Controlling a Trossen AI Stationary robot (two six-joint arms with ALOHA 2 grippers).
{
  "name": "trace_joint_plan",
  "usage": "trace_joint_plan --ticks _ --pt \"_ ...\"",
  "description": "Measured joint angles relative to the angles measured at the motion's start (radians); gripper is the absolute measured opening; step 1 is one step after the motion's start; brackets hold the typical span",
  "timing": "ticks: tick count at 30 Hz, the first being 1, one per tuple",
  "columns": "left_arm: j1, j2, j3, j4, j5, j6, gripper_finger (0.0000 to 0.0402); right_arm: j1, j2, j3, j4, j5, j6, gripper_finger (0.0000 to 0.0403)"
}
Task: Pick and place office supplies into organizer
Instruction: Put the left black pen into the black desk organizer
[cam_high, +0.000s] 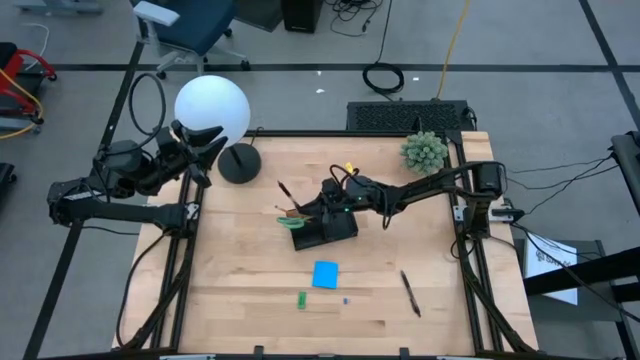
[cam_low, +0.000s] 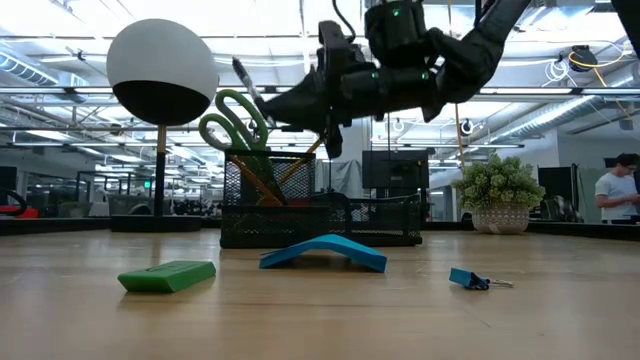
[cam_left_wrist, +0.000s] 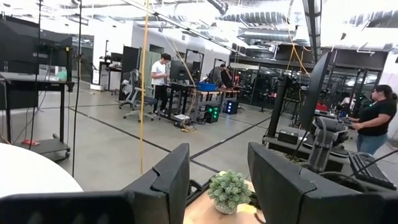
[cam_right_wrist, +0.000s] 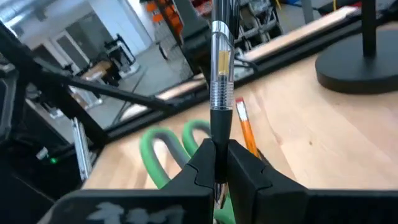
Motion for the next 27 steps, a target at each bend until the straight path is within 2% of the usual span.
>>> trace_joint_plan --ticks 7,15,27 --pt "0.0 0.0 0.0 -0.018 0.0 -0.03 0.0159 -0.024 0.013 0.002 -0.036 -0.098 -0.085 0.0008" --pt "0.0 0.0 0.0 -0.054 0.0 -0.069 0.0159 -0.055 0.013 0.003 -0.074 -0.097 -0.143 0.0008" --pt "0.0 0.0 0.0 -0.06 -0.001 -0.064 0.0159 -0.052 -0.031 -0.002 -0.111 -0.081 -0.141 0.0006"
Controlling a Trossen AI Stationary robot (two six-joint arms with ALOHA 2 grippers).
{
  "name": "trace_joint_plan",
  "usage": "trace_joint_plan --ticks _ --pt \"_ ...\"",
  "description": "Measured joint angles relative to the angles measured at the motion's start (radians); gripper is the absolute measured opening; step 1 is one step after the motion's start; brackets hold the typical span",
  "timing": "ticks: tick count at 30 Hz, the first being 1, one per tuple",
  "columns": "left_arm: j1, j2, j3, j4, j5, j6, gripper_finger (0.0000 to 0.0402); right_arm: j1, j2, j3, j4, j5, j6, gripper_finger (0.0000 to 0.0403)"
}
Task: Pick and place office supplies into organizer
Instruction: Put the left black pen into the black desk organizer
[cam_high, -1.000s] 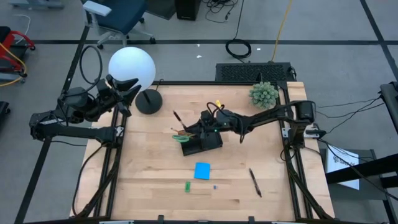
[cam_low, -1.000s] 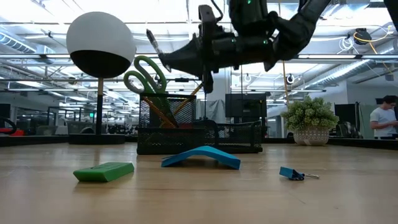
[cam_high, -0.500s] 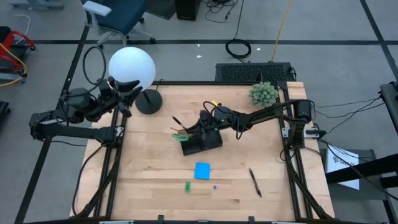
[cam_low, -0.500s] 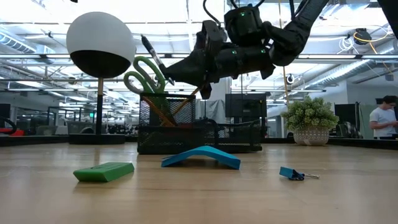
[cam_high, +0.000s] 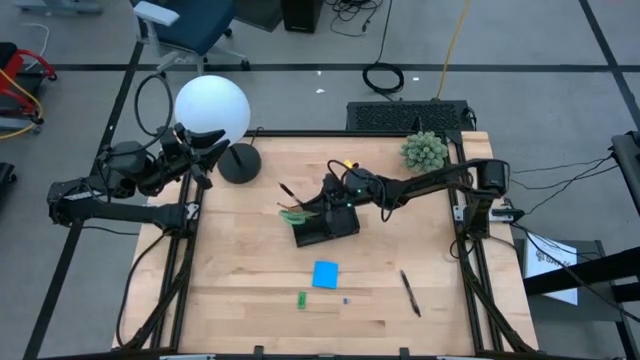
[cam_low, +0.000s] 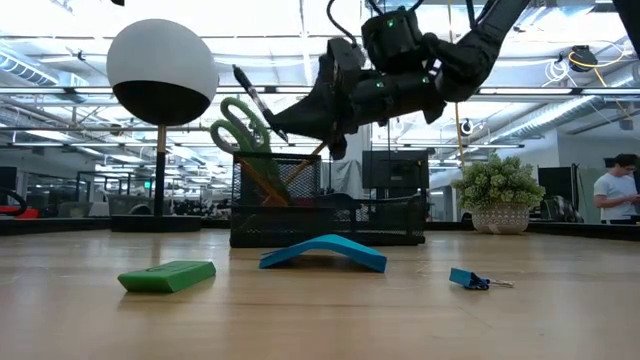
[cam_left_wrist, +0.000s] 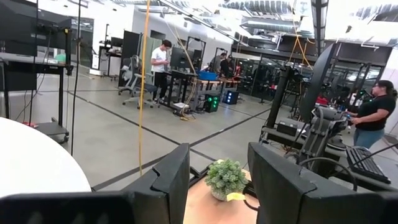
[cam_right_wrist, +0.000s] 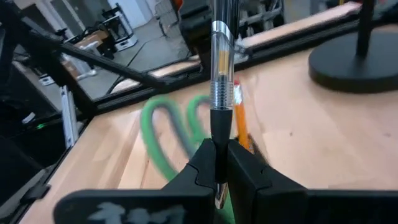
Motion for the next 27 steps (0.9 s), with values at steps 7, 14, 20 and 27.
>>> trace_joint_plan --ticks 7,14,20,27 --pt "0.0 0.0 0.0 -0.011 0.0 0.001 0.0159 0.037 -0.071 0.0 -0.057 0.069 -0.039 0.0006" --pt "0.0 0.0 0.0 -0.02 0.0 -0.012 0.0159 0.082 -0.091 0.001 -0.078 0.169 -0.043 0.0006" --pt "0.0 0.039 0.0 -0.046 0.088 -0.081 0.0159 0.11 -0.091 0.001 -0.054 0.205 -0.008 0.0006" --pt "-0.001 0.16 0.0 -0.028 0.284 -0.126 0.0159 0.134 -0.091 0.002 0.051 0.201 0.054 0.0006"
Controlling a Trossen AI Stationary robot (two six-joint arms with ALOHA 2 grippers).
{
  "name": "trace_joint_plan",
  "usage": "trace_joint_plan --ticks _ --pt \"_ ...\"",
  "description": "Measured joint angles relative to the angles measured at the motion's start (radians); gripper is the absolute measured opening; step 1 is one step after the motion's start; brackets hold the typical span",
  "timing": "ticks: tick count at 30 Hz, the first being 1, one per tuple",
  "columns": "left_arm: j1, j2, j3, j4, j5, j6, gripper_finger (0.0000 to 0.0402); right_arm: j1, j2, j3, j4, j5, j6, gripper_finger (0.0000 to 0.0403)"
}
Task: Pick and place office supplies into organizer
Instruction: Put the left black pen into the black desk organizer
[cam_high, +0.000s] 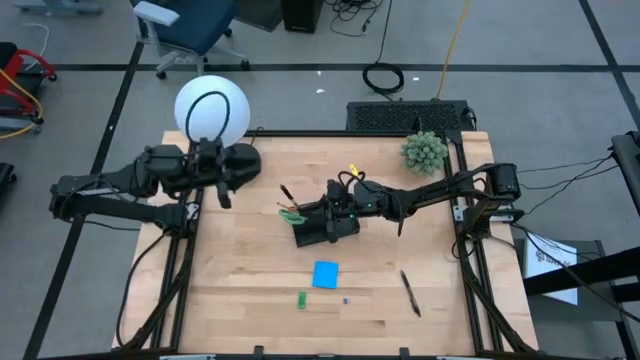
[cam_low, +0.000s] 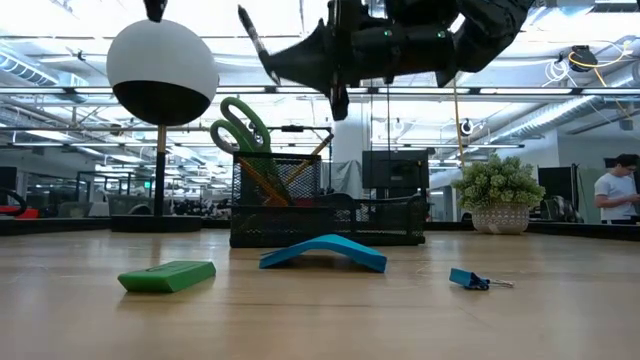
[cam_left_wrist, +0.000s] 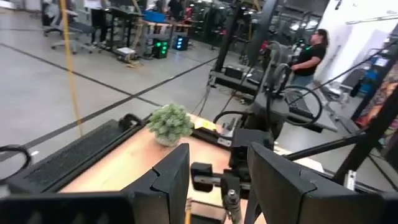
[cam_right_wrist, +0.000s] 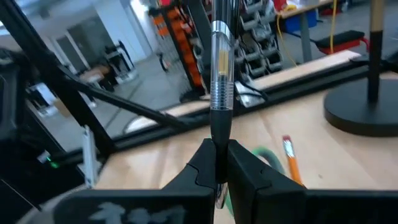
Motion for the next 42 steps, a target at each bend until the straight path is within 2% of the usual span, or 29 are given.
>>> trace_joint_plan --ticks 3,12,16,26,34,42 --pt "-0.001 0.026 0.0 0.018 0.016 0.011 0.0159 0.008 0.0 0.0 0.046 0.001 0.026 0.0006" --pt "-0.001 0.054 0.0 0.042 0.184 -0.016 0.0159 0.015 -0.009 0.002 0.148 0.036 0.048 0.0006" --pt "-0.002 0.079 0.0 0.071 0.209 -0.045 0.0159 0.014 -0.025 0.002 0.153 0.04 0.04 0.0006" --pt "-0.008 0.246 0.0 0.272 0.216 -0.053 0.0159 0.014 -0.029 0.002 0.158 0.041 0.04 0.0005" --pt "-0.008 0.292 0.0 0.277 0.214 -0.047 0.0159 0.016 -0.029 0.002 0.16 0.046 0.05 0.0005" --pt "0.0 0.274 0.0 0.246 0.079 -0.038 0.0159 0.017 -0.029 0.002 0.161 0.048 0.069 0.0003"
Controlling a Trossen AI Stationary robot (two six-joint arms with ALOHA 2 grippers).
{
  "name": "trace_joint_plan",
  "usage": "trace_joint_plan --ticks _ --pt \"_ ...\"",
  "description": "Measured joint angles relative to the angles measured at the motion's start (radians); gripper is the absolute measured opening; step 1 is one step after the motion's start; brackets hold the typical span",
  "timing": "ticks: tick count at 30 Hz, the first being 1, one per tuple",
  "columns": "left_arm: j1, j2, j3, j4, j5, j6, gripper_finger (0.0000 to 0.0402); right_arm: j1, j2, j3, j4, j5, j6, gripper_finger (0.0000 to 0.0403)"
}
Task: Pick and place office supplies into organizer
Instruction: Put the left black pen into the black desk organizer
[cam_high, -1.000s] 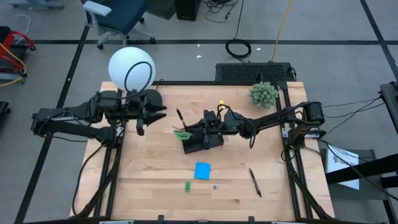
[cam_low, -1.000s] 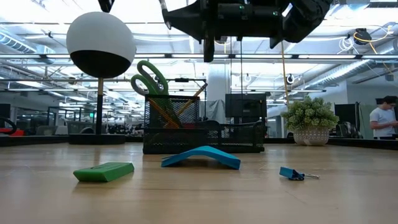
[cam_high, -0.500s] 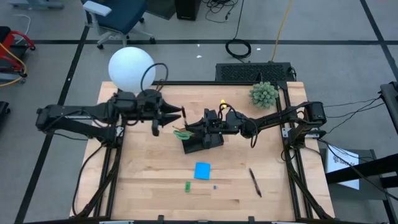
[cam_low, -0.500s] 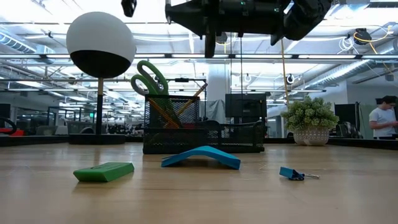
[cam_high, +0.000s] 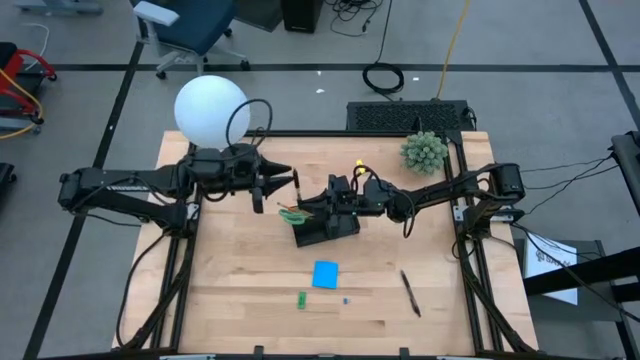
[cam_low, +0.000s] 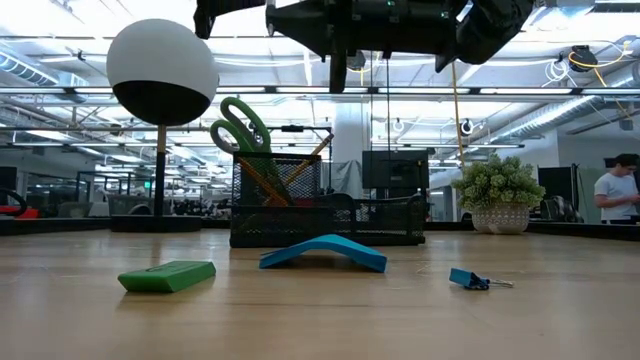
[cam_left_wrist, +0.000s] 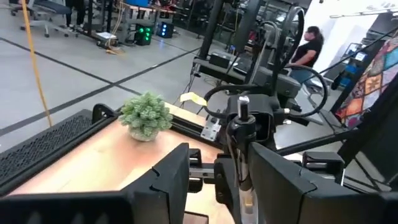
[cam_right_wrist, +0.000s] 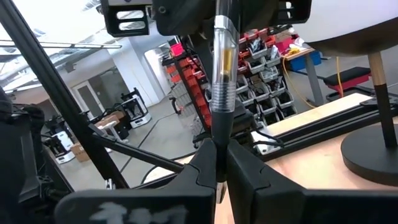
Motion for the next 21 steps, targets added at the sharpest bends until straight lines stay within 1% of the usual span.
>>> trace_joint_plan --ticks 5,11,13,18,21 --pt "0.002 0.02 0.0 0.031 0.017 -0.018 0.0159 0.0 0.0 0.0 0.0 -0.003 -0.001 0.0003" --pt "0.002 0.07 0.0 0.102 0.11 -0.075 0.0159 0.0 0.0 0.0 -0.002 -0.004 -0.001 0.0003" --pt "0.002 0.087 0.0 0.147 0.115 -0.081 0.0159 0.0 0.0 0.0 -0.002 -0.005 -0.001 0.0003" --pt "0.002 0.102 0.0 0.2 0.109 -0.078 0.0159 0.0 0.0 0.0 -0.002 -0.026 0.004 0.0003" --pt "0.002 0.105 0.0 0.193 0.11 -0.075 0.0159 0.0 0.0 0.0 -0.002 -0.027 0.006 0.0003"
